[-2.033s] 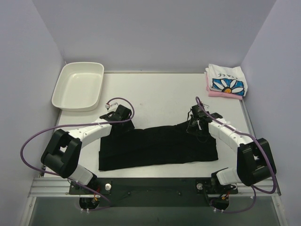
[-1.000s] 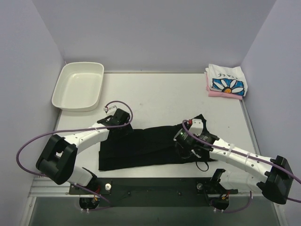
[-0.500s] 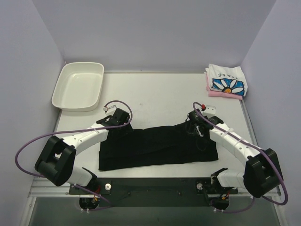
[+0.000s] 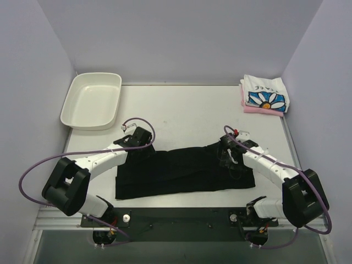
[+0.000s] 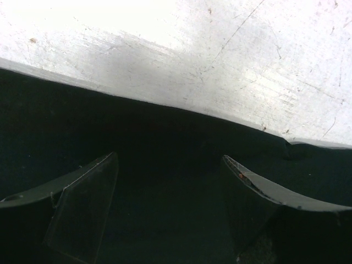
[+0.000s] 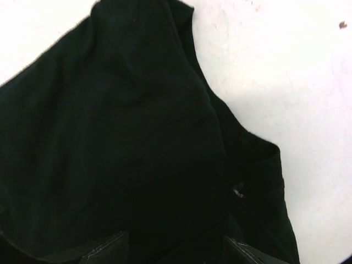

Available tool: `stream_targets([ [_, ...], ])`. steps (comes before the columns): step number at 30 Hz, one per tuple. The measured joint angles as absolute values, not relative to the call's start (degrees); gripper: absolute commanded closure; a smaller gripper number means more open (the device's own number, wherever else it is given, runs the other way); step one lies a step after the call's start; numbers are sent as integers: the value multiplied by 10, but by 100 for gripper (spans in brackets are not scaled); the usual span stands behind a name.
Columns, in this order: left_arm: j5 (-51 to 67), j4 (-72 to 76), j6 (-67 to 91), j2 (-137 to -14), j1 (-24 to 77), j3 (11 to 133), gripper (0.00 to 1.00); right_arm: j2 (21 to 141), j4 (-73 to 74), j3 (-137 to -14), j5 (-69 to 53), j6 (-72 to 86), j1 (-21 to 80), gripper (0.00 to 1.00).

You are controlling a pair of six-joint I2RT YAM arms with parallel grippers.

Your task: Fold and stack the t-shirts

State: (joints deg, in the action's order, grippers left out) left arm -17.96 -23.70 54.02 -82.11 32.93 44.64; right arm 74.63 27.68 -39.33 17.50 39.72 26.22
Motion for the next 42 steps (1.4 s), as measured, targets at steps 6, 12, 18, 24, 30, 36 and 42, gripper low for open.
stream_targets([
  [6,-179,-234,540,-832,329,446,16,706,294,-370,166,415,268,33],
  [12,-177,-232,540,-838,329,446,16,667,324,-365,166,443,302,34],
  [18,-175,-228,540,-841,329,446,17,660,369,-365,180,495,370,34],
  [24,-172,-222,540,-841,329,445,16,645,415,-365,195,543,402,36],
  [30,-171,-218,540,-840,329,436,16,585,455,-361,200,583,420,37],
  [36,-171,-212,541,-840,329,430,16,555,507,-341,201,650,496,38],
  [42,-171,-206,544,-836,329,426,16,561,552,-329,213,732,575,34],
])
